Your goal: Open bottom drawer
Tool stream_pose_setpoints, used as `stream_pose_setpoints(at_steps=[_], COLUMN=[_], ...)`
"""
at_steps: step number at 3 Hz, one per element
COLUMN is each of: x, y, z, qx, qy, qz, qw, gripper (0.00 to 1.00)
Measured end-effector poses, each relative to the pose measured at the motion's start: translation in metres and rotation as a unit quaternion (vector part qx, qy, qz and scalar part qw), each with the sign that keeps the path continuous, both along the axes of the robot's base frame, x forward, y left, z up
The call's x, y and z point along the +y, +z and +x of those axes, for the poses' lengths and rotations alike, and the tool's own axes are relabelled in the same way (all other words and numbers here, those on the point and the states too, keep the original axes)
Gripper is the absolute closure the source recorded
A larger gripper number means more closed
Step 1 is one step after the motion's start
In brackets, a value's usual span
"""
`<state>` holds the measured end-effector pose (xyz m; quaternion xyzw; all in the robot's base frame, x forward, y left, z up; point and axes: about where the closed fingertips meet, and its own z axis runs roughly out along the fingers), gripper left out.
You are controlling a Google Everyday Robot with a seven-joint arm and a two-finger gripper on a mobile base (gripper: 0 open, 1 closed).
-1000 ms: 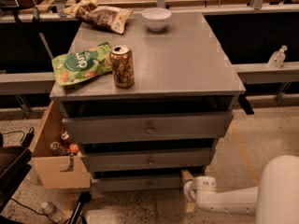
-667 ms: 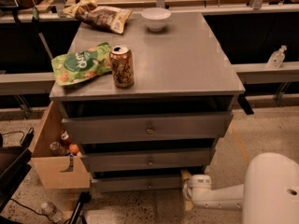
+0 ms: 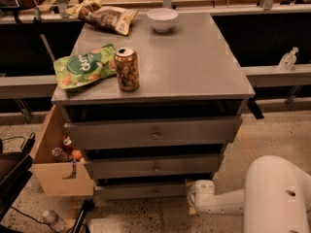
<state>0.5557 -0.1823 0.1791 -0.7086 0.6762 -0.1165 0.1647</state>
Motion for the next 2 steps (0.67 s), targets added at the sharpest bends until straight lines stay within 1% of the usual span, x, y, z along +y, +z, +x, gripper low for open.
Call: stream_pose_setpoints(at_steps=[1, 2], x=[0.0004, 0.0010], y=[-0.0008, -0.0021], z=[-0.0007, -0.0016], qx=[0.001, 0.002], qy=[0.000, 0.000], qz=[0.000, 0.000], qw=[1.0000, 1.0000], gripper=[0.40, 0.71])
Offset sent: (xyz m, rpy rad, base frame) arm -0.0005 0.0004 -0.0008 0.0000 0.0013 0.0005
